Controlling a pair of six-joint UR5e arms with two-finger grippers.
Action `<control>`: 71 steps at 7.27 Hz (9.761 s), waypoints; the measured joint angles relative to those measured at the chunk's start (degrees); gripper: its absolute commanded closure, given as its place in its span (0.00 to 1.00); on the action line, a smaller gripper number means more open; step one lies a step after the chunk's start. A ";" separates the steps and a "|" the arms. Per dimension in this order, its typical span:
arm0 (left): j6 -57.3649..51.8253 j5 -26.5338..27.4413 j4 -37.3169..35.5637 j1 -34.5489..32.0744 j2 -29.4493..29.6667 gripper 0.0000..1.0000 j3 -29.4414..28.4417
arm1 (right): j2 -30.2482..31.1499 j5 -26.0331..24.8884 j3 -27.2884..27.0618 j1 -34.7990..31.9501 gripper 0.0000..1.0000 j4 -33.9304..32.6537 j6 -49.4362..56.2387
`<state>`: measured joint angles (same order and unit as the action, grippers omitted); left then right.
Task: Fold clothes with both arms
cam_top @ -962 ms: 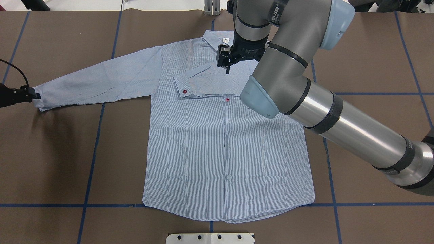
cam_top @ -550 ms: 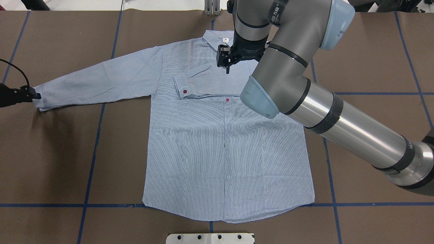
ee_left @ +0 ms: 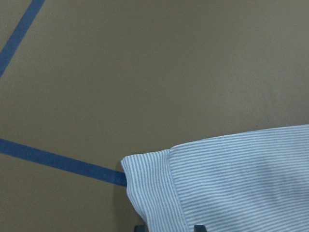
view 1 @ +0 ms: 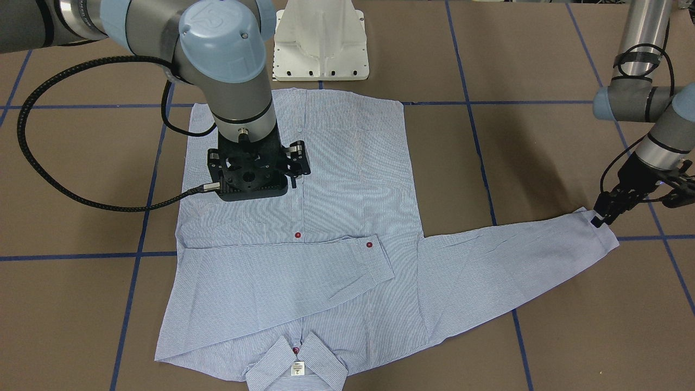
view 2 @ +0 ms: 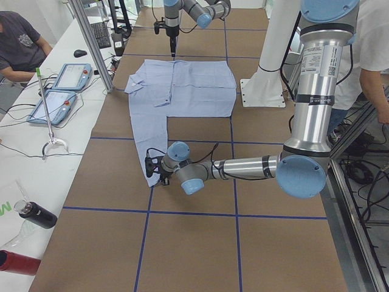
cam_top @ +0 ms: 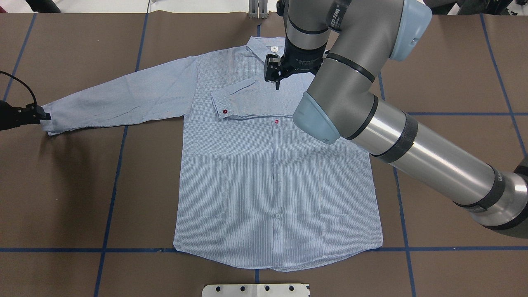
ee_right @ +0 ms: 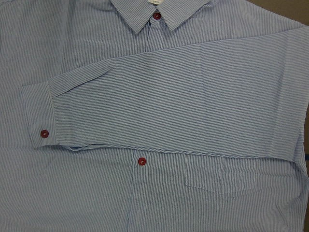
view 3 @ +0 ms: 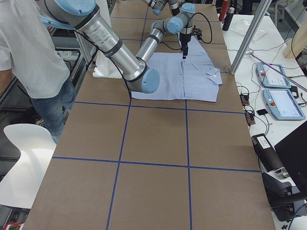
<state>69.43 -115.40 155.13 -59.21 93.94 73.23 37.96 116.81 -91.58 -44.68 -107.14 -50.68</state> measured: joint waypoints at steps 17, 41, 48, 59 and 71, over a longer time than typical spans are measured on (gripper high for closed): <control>0.41 -2.02 -31.14 0.31 9.79 1.00 18.71 | 11.72 1.85 -8.30 -4.51 0.00 -0.38 2.50; 40.44 10.63 -29.33 32.04 57.09 0.00 -7.28 | 29.92 11.87 -17.34 -17.36 0.00 -0.33 19.71; 23.23 10.43 -48.72 27.36 40.56 0.02 20.95 | 38.78 9.21 -20.51 -4.13 0.00 20.36 -3.83; 13.01 9.89 -57.83 23.61 29.98 0.02 35.07 | 53.31 -4.77 -23.99 24.35 0.18 38.76 -30.41; 13.01 10.02 -58.01 22.68 29.37 0.05 35.49 | 55.12 -3.09 -24.35 25.80 1.00 38.23 -30.91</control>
<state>82.44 -105.38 97.12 -36.53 123.31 108.72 93.09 113.72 -115.93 -18.88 -68.91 -81.59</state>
